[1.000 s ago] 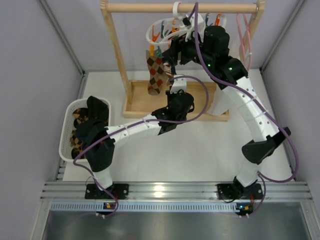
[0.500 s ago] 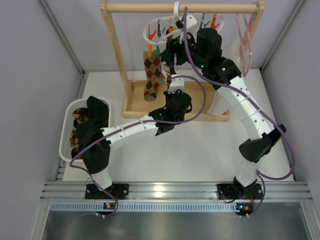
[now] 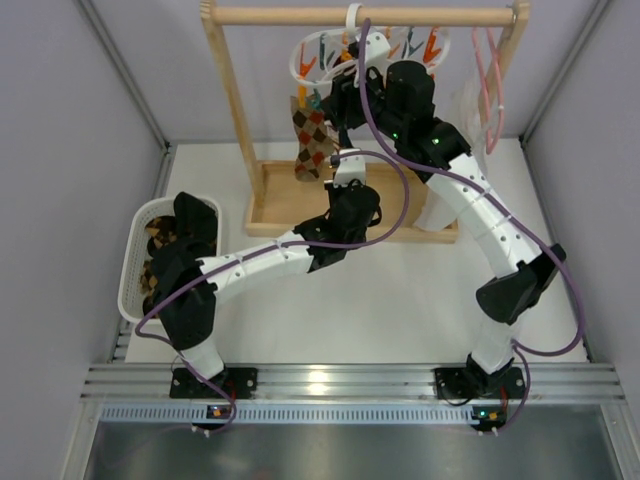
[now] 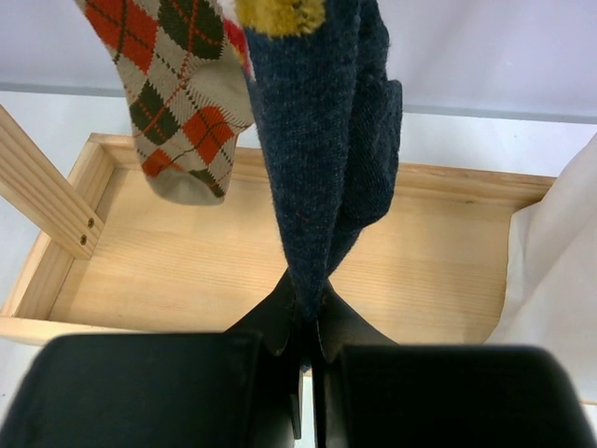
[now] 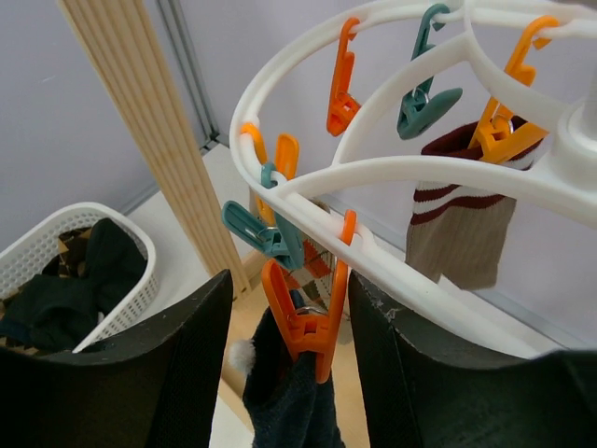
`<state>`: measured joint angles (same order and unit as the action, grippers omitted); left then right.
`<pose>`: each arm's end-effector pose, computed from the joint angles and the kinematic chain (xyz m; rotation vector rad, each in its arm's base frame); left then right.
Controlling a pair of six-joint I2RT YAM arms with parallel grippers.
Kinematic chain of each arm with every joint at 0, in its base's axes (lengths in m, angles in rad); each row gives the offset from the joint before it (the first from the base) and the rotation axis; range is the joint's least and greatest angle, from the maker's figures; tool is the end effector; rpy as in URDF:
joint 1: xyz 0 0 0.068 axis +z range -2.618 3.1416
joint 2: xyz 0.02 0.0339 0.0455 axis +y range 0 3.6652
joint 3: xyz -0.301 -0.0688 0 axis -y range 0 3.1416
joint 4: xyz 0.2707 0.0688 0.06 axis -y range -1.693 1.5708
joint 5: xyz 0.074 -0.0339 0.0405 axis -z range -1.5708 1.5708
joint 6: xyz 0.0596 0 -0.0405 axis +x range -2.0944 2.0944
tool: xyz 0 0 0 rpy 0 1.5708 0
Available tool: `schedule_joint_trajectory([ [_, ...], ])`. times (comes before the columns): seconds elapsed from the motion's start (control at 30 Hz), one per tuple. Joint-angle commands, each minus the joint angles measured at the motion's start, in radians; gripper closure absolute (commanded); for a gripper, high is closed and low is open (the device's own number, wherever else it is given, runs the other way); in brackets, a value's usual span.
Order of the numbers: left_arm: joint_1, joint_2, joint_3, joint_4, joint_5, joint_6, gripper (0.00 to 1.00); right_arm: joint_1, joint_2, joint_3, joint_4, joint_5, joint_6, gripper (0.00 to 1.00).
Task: Remove the socks clipped to the hanger
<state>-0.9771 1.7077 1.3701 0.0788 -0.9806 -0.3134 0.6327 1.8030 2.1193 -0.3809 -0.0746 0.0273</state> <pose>0.2872 -0.3370 0.3512 -0.0993 1.7112 -0.0578 0.3692 0.2762 0.5390 -0.5517 1.5714 0.5644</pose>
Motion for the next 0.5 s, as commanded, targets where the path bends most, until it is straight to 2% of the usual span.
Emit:
schedule_joint_trajectory([
  [0.0, -0.002, -0.059, -0.012, 0.026, 0.003, -0.01, 1.0, 0.012, -0.002, 0.019, 0.108, 0.019, 0.02, 0.52],
  [0.1, -0.002, -0.062, -0.014, 0.026, 0.002, -0.006, 1.0, 0.01, 0.001, 0.018, 0.123, 0.027, 0.034, 0.62],
  [0.17, -0.002, -0.063, -0.019, 0.026, -0.001, -0.006, 1.0, 0.01, 0.007, 0.021, 0.128, 0.03, 0.043, 0.64],
  [0.27, 0.006, -0.071, -0.031, 0.026, 0.005, -0.012, 1.0, 0.01, 0.006, 0.021, 0.135, 0.03, 0.052, 0.78],
  [0.37, 0.017, -0.088, -0.049, 0.026, 0.013, -0.023, 1.0, 0.013, 0.007, 0.018, 0.137, 0.025, 0.057, 0.8],
  [0.43, 0.021, -0.094, -0.06, 0.026, 0.013, -0.024, 1.0, 0.013, 0.009, 0.016, 0.137, 0.029, 0.06, 0.9],
  [0.47, 0.028, -0.102, -0.069, 0.026, 0.014, -0.027, 1.0, 0.013, 0.009, 0.014, 0.142, 0.03, 0.065, 0.91],
])
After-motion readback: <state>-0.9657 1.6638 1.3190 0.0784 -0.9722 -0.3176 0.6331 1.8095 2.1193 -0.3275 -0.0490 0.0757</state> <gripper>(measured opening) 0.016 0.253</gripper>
